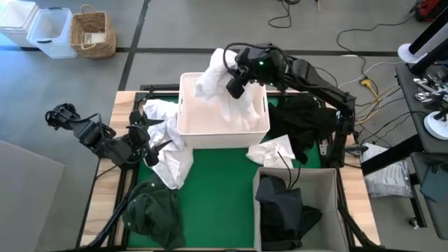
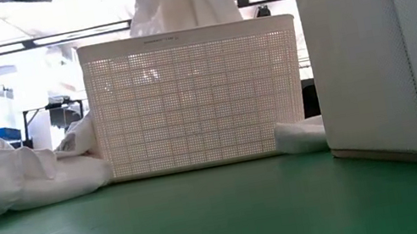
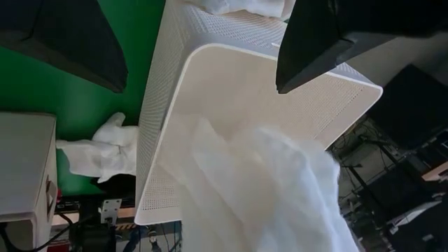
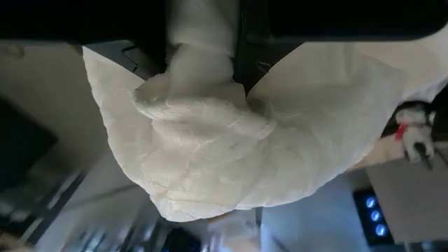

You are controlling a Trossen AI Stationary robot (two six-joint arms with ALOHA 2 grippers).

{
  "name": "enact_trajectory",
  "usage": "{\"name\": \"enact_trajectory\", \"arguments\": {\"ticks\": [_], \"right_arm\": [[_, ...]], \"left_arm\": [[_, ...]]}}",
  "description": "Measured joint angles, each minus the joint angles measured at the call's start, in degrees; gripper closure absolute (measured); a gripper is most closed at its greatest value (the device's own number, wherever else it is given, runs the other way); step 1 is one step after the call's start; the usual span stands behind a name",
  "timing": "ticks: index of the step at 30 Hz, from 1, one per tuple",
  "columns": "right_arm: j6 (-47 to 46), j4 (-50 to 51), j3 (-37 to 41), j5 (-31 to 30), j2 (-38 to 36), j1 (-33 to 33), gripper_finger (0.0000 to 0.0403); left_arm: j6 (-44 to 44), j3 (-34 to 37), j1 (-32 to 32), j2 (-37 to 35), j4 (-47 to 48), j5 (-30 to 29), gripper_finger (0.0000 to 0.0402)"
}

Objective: Pick and place trash into bin
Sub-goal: Put the white cloth into the white plastic storage bin

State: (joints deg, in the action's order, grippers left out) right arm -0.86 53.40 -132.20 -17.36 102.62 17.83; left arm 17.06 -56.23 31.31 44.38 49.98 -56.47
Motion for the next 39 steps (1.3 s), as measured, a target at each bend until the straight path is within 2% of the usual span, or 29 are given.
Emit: {"name": "enact_trajectory", "arguments": {"ticks": [10, 18, 25, 29, 39], "right_arm": [[-7.9, 2.3, 9.2, 6.4, 0.0, 2.9, 0.0317], [-16.2, 7.0, 14.7, 14.5, 0.0, 6.5, 0.0317], [-18.6, 14.4, 15.3, 15.1, 0.0, 7.2, 0.0317], [-19.8, 16.7, 15.4, 17.8, 0.0, 7.2, 0.0317], [-21.7, 23.4, 15.4, 17.8, 0.0, 7.2, 0.0317]], "left_arm": [[0.0, 0.0, 0.0, 0.2, 0.0, 0.0, 0.0063], [0.0, 0.0, 0.0, 0.5, 0.0, 0.0, 0.0063], [0.0, 0.0, 0.0, 0.6, -0.1, 0.0, 0.0063], [0.0, 0.0, 0.0, 1.0, -0.4, 0.0, 0.0063], [0.0, 0.0, 0.0, 2.1, -0.3, 0.0, 0.0063]]}}
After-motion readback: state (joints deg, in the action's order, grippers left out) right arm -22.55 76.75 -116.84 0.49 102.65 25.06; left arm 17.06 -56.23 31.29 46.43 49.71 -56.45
